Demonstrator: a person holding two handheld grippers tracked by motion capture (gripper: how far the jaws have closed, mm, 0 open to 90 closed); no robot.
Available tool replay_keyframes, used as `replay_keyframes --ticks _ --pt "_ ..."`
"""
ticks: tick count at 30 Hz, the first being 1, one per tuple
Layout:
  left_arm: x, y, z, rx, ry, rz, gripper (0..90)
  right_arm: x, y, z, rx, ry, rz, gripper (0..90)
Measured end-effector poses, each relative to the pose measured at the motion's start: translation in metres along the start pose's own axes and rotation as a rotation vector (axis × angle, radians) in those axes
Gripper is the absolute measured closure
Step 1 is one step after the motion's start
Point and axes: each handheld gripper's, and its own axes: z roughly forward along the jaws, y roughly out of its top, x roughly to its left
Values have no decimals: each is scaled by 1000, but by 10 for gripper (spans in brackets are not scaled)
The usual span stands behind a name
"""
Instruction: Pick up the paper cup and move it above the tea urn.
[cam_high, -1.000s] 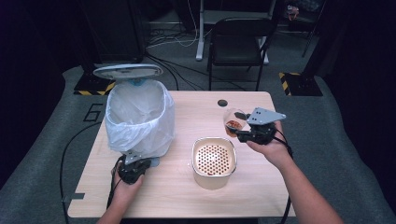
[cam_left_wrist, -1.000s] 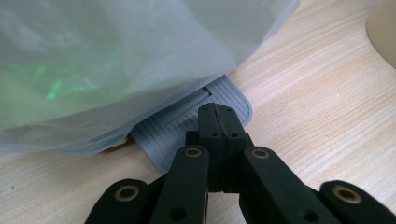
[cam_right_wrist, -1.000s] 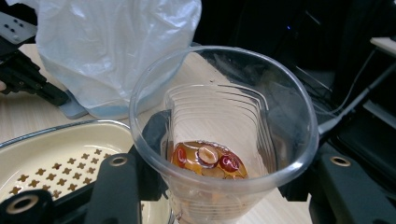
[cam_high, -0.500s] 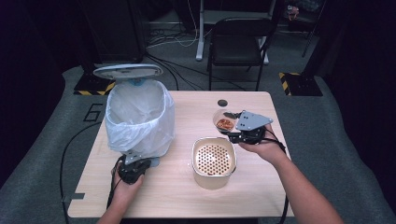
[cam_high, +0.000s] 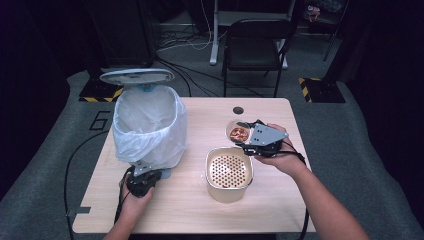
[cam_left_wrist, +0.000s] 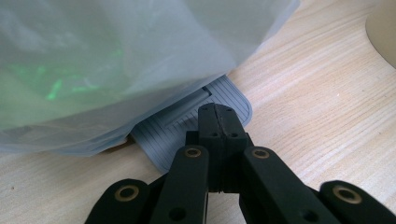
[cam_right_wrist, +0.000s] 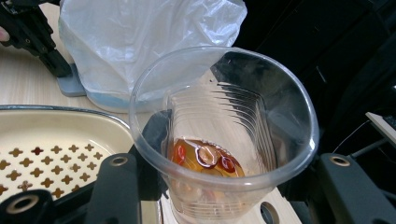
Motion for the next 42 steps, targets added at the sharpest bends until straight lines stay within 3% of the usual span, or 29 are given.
replay_keyframes --ticks 2,12,17,18,20,27,32,33,34,36,39,40,42 --pt "0 0 0 0 1 1 900 2 1 0 5 -1 -15 464" --pt "-1 0 0 4 3 2 900 26 2 2 93 -41 -267 466" --pt "0 0 0 3 2 2 900 31 2 2 105 -50 -329 467" --pt "0 0 0 3 2 2 900 33 3 1 114 -65 -366 469" --pt "0 0 0 2 3 0 900 34 3 1 119 -63 -370 469" --pt "0 0 0 2 3 1 900 46 7 2 183 -84 -541 472" --pt "0 0 0 2 2 1 900 54 6 4 207 -94 -620 473" --pt "0 0 0 3 2 1 900 58 6 5 213 -114 -669 474" --pt "0 0 0 3 2 1 900 58 6 5 213 -114 -669 474" --pt "0 0 0 2 3 1 900 61 6 5 229 -128 -724 475" --pt "-1 0 0 -3 2 1 900 67 6 7 255 -149 -828 477" --pt "-1 0 0 1 3 0 900 71 7 8 258 -156 -883 479" --pt "-1 0 0 -1 1 0 900 72 6 9 263 -160 -903 479"
